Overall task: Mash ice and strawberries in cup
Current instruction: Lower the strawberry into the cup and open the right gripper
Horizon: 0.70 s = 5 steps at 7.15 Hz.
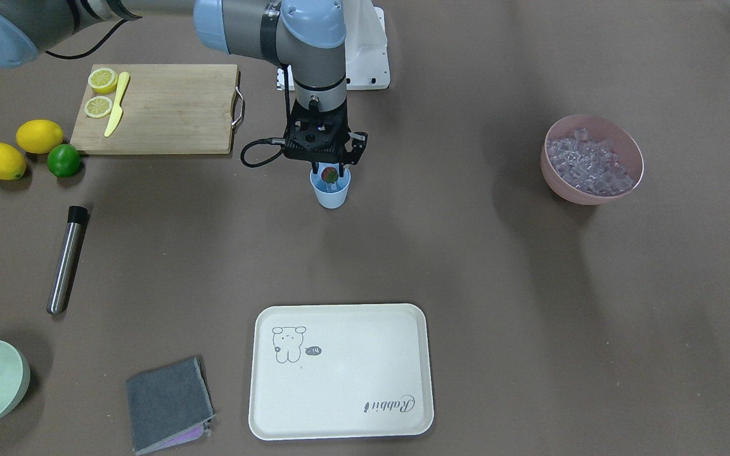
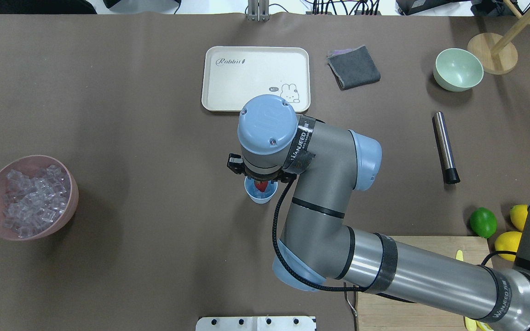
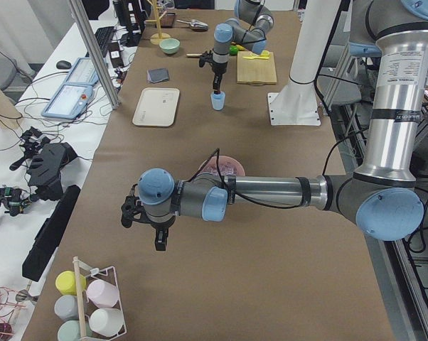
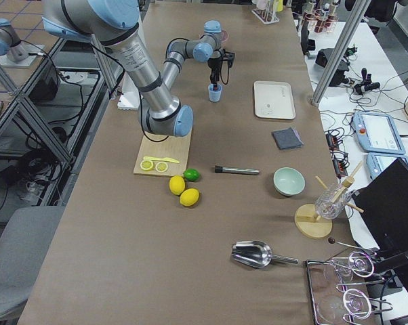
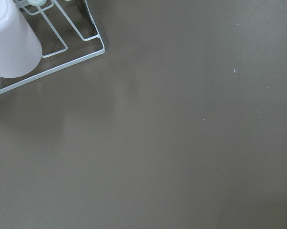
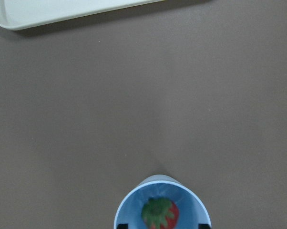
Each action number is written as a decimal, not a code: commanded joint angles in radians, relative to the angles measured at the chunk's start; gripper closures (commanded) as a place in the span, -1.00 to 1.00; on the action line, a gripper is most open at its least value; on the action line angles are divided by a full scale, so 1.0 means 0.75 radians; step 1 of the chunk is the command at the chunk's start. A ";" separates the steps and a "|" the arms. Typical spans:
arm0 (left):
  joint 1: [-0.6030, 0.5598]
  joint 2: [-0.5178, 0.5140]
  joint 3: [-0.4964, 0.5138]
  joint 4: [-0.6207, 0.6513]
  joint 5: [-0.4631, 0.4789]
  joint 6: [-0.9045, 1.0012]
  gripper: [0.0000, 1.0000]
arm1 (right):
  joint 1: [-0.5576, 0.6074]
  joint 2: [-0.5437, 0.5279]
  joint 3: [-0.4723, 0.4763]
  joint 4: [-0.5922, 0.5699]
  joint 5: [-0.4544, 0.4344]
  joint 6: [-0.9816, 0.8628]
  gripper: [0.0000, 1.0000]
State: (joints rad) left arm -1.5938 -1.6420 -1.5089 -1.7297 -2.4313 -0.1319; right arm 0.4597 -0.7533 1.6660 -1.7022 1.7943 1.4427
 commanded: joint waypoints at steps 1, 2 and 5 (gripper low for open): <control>0.000 0.001 -0.003 -0.001 0.000 0.000 -0.96 | 0.003 -0.014 0.016 -0.005 0.001 -0.001 -0.98; 0.000 0.009 -0.009 -0.001 0.000 0.000 -0.96 | 0.029 -0.028 0.034 -0.011 0.009 -0.003 -0.98; -0.002 0.013 -0.013 -0.001 0.000 0.000 -0.96 | 0.192 -0.276 0.194 -0.005 0.084 -0.192 -0.98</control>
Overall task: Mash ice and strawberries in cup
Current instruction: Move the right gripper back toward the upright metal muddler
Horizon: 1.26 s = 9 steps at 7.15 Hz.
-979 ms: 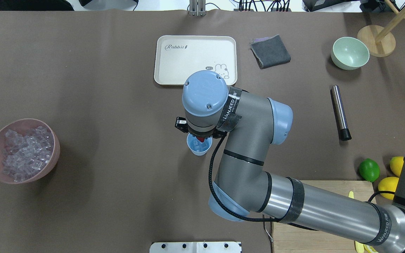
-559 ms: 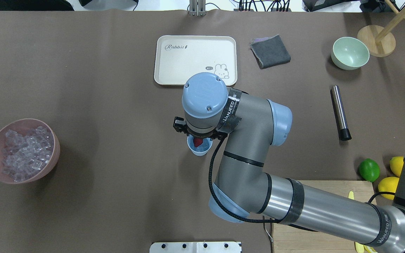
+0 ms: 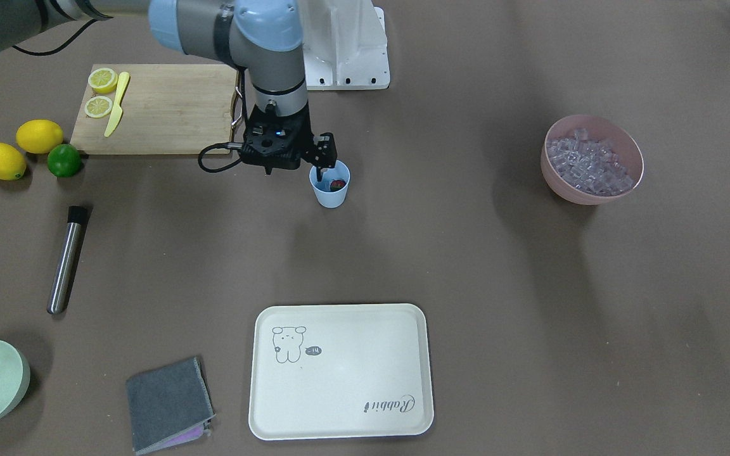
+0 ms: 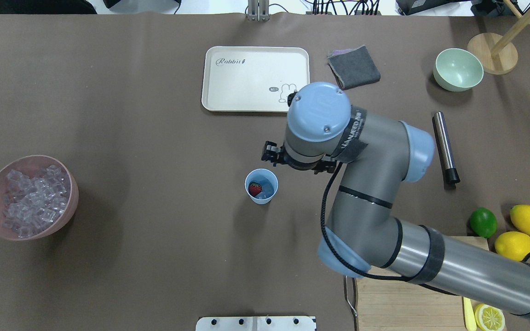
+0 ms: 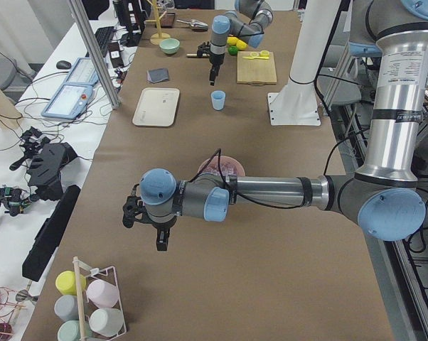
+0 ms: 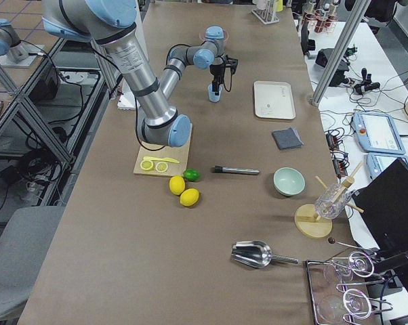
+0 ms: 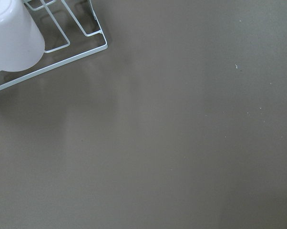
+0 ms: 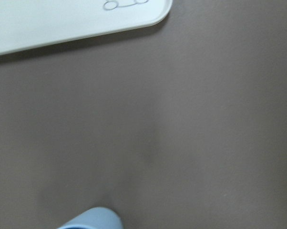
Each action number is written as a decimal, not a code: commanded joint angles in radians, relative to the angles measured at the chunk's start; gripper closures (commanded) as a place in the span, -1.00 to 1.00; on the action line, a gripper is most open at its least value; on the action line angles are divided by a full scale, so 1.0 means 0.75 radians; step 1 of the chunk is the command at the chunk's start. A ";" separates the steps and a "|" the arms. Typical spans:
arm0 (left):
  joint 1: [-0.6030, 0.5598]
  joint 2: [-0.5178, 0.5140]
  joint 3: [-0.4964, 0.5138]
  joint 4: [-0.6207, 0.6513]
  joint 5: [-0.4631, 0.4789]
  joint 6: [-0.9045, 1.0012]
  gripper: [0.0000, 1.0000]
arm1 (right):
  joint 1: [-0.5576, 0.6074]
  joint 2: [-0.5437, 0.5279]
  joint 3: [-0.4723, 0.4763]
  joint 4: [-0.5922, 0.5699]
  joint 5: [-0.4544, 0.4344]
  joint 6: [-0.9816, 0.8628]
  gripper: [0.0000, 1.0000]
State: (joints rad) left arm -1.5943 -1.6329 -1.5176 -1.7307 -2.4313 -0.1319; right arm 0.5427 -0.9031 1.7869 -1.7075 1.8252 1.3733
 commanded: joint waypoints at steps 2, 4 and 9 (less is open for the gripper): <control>0.001 0.001 -0.001 0.003 0.000 0.000 -0.96 | 0.243 -0.172 0.023 0.008 0.074 -0.335 -0.97; -0.001 0.001 -0.007 0.009 0.000 0.000 -0.96 | 0.433 -0.230 -0.036 0.010 0.212 -0.591 -0.97; -0.003 0.054 -0.079 0.013 0.002 -0.004 -0.96 | 0.685 -0.281 -0.606 0.507 0.395 -0.996 -0.96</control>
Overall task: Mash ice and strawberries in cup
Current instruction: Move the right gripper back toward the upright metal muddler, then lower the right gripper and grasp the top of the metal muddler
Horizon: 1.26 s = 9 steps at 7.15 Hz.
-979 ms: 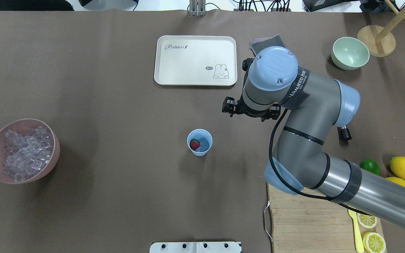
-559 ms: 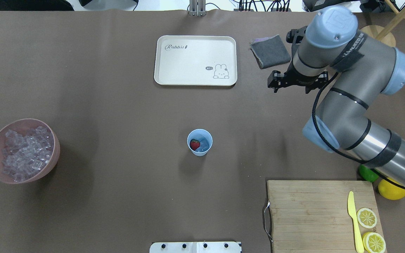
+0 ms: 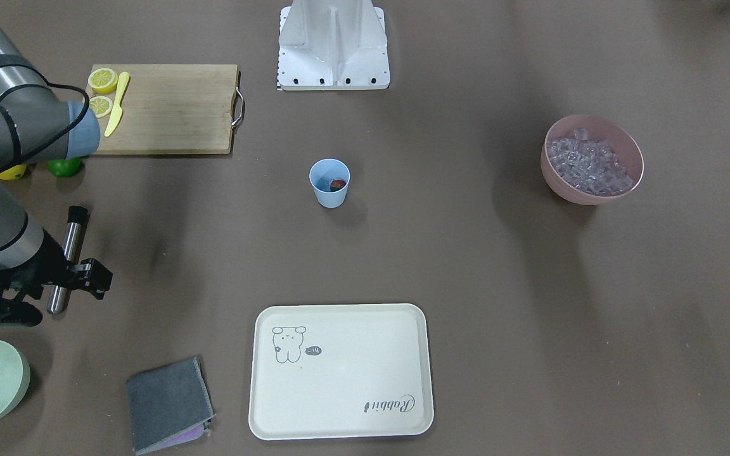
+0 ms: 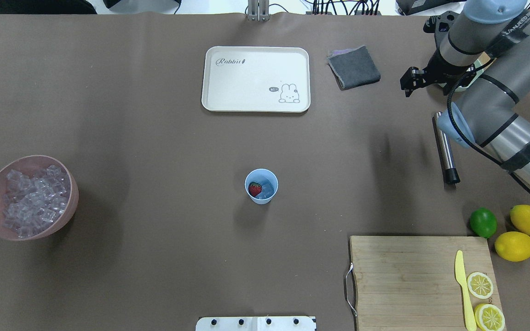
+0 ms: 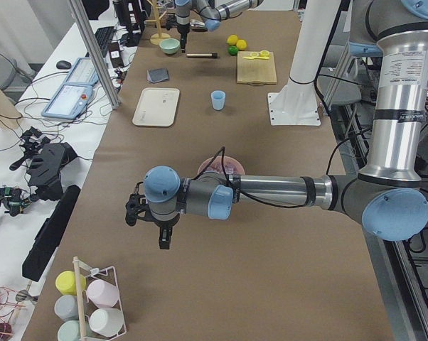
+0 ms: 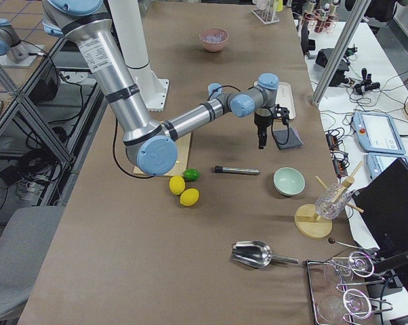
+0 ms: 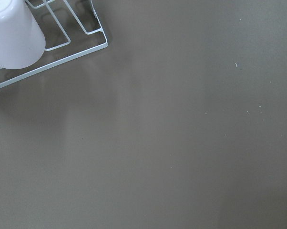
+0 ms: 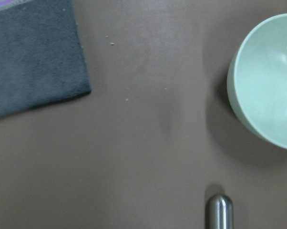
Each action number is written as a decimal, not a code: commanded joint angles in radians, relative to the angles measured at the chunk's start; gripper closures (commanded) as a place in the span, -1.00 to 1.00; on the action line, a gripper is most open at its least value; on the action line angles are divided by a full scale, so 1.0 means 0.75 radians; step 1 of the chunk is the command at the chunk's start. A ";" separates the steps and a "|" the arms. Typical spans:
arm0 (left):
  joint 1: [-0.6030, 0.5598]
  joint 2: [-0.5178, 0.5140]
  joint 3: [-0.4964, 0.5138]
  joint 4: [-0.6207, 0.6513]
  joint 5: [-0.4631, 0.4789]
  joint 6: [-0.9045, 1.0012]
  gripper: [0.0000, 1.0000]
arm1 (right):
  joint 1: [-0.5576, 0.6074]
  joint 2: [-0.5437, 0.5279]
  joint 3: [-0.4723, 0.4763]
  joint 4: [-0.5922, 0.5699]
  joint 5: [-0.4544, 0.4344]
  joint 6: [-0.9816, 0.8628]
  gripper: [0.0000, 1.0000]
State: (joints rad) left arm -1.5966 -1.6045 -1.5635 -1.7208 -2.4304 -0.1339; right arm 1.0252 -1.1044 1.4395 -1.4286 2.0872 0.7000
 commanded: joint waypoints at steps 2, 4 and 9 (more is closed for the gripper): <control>-0.002 0.016 -0.026 0.000 -0.001 -0.001 -0.96 | 0.055 -0.061 -0.158 0.168 0.060 -0.148 -0.96; -0.002 0.026 -0.036 -0.002 -0.001 -0.001 -0.96 | 0.030 -0.076 -0.160 0.174 0.058 -0.140 -0.95; -0.011 0.088 -0.114 -0.002 0.001 -0.004 -0.96 | -0.027 -0.121 -0.162 0.174 0.062 -0.138 -0.76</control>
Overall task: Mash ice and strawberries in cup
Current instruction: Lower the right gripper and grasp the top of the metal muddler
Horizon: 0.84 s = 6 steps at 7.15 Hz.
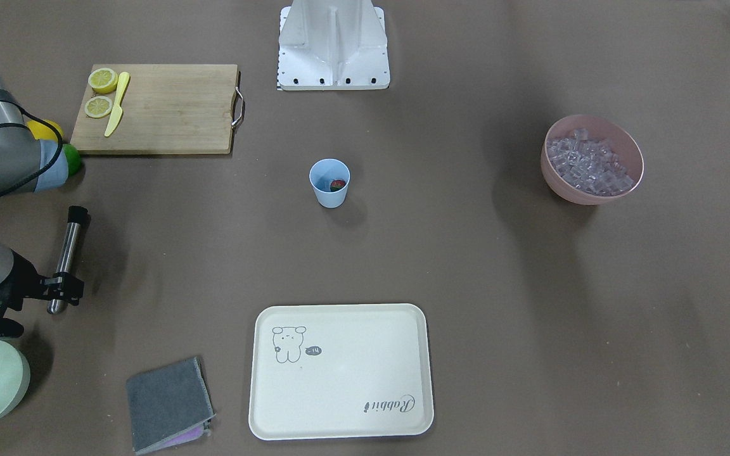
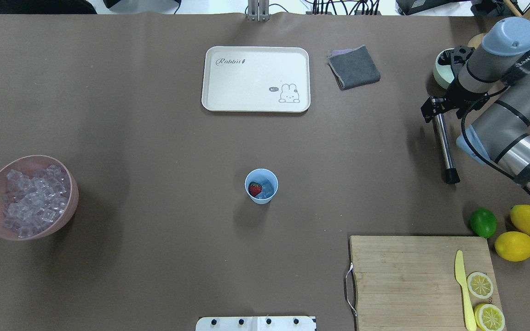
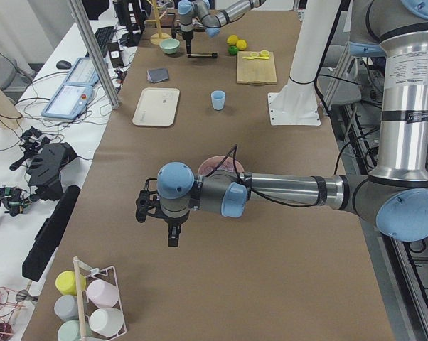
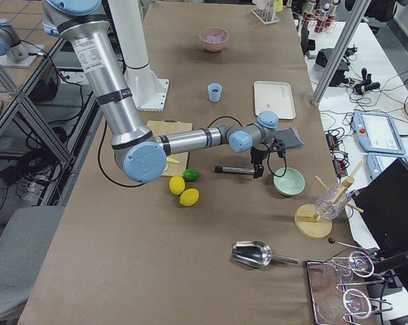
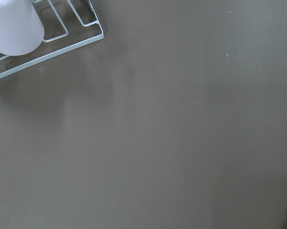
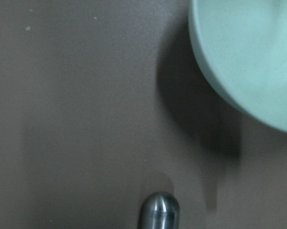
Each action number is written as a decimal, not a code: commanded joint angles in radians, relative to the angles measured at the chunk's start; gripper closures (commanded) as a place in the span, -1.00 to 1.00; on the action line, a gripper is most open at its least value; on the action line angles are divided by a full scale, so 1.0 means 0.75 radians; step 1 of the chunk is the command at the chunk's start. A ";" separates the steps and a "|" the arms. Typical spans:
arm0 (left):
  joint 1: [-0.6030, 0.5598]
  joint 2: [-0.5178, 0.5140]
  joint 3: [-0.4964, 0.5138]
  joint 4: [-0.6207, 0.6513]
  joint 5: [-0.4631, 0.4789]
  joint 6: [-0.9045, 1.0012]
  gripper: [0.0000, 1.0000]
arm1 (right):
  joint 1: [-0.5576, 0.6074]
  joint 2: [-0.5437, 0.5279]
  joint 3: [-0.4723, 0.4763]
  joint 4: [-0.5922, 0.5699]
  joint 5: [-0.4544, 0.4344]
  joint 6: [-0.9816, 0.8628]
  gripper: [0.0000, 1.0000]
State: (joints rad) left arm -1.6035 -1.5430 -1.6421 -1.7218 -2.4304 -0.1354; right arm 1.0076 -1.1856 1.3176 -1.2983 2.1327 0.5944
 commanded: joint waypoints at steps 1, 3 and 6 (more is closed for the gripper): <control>-0.001 0.006 -0.021 0.001 0.003 -0.002 -0.96 | -0.006 -0.012 -0.002 -0.001 0.003 0.003 -0.61; -0.001 0.004 -0.030 -0.001 0.003 -0.002 -0.96 | -0.006 -0.012 0.000 -0.001 0.036 0.011 -0.57; -0.003 0.006 -0.040 -0.001 0.005 -0.002 -0.96 | -0.008 -0.014 0.000 -0.001 0.036 0.013 0.27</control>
State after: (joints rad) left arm -1.6057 -1.5388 -1.6699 -1.7226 -2.4273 -0.1365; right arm 1.0022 -1.1954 1.3173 -1.2993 2.1594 0.6037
